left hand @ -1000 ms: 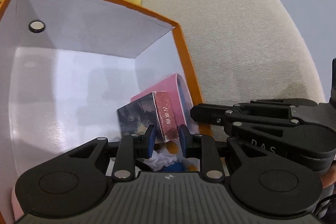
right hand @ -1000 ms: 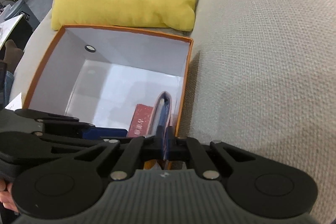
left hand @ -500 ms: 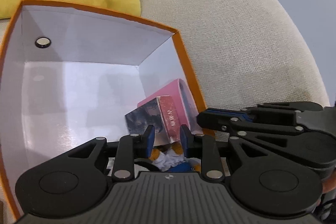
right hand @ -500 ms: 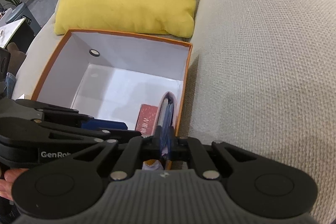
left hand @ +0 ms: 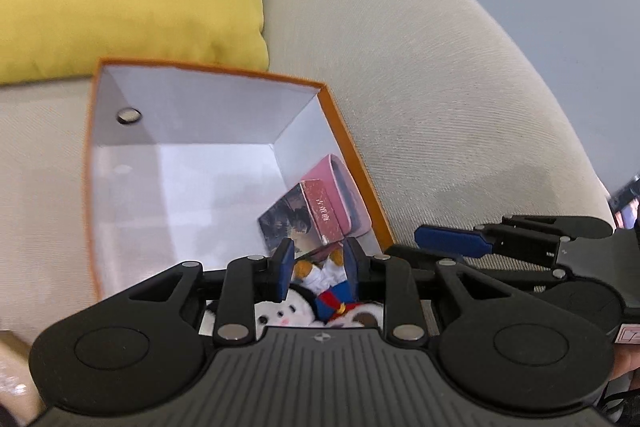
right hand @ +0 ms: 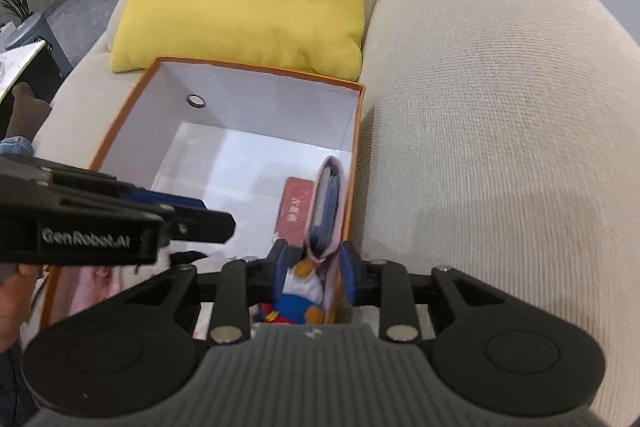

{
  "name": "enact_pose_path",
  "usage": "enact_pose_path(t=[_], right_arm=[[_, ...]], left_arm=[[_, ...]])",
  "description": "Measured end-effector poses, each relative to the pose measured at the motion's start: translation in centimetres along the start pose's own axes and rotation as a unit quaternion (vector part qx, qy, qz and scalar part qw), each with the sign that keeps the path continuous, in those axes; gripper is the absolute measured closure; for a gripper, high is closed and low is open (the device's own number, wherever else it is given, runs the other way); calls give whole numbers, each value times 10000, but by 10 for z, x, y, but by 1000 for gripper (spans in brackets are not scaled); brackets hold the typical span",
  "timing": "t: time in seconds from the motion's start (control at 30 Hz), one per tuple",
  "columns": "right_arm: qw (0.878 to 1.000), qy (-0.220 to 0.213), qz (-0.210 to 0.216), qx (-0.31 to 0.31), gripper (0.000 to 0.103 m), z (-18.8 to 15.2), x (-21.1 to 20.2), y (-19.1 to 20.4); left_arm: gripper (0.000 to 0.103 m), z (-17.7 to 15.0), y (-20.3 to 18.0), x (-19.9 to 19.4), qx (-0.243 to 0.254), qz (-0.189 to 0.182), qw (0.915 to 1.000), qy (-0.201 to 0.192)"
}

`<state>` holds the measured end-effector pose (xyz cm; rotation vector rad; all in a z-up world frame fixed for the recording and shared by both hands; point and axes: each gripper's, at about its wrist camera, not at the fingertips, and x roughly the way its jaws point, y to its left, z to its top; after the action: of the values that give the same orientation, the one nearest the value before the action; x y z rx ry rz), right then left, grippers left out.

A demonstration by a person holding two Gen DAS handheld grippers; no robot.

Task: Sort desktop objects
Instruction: 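Open the left tool to release the card box in the box, then lift both tools out and move toward the dark grey box on the cushion, then grasp the dark grey gold-lettered box with the left tool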

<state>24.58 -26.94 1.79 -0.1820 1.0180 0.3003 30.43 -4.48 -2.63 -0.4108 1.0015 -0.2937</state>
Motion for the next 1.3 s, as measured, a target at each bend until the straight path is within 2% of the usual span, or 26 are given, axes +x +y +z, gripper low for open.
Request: enact_pose_path(t=[0.17, 0.37, 0.47, 0.53, 0.63, 0.73, 0.9, 1.03, 1.1, 1.2, 1.3], right_arm=[[9988, -359, 340, 0, 72, -20, -17, 28], [9911, -1190, 588, -92, 62, -42, -38, 72], [9848, -1508, 852, -129, 60, -48, -45, 97], [9807, -1589, 1124, -172, 54, -49, -46, 116], [9757, -1586, 1503, -182, 55, -52, -42, 146], [9727, -1479, 1762, -315, 55, -55, -26, 180], [9741, -1233, 1805, -583, 55, -60, 4, 226], [9757, -920, 1916, -525, 59, -64, 31, 245], [9779, -838, 1836, -548, 59, -65, 42, 252], [9807, -827, 1591, -777, 59, -65, 54, 262], [9803, -777, 1460, -1080, 59, -60, 64, 268]], left_arm=[[74, -18, -1, -45, 314, 316, 9982, -411], [73, -50, 14, -111, 656, 853, 9882, -1090], [73, -65, 31, -141, 728, 1206, 9824, -1226], [73, -76, 48, -160, 682, 1458, 9799, -1176], [73, -91, 78, -178, 423, 1850, 9767, -1007], [73, -110, 102, -189, 307, 2085, 9740, -827], [71, -139, 136, -190, -3, 2319, 9710, -576], [65, -153, 168, -179, -715, 2157, 9731, -392], [51, -158, 182, -172, -1021, 2089, 9719, -371], [50, -160, 195, -162, -1347, 1970, 9706, -328], [48, -160, 210, -155, -1676, 1968, 9658, -217]])
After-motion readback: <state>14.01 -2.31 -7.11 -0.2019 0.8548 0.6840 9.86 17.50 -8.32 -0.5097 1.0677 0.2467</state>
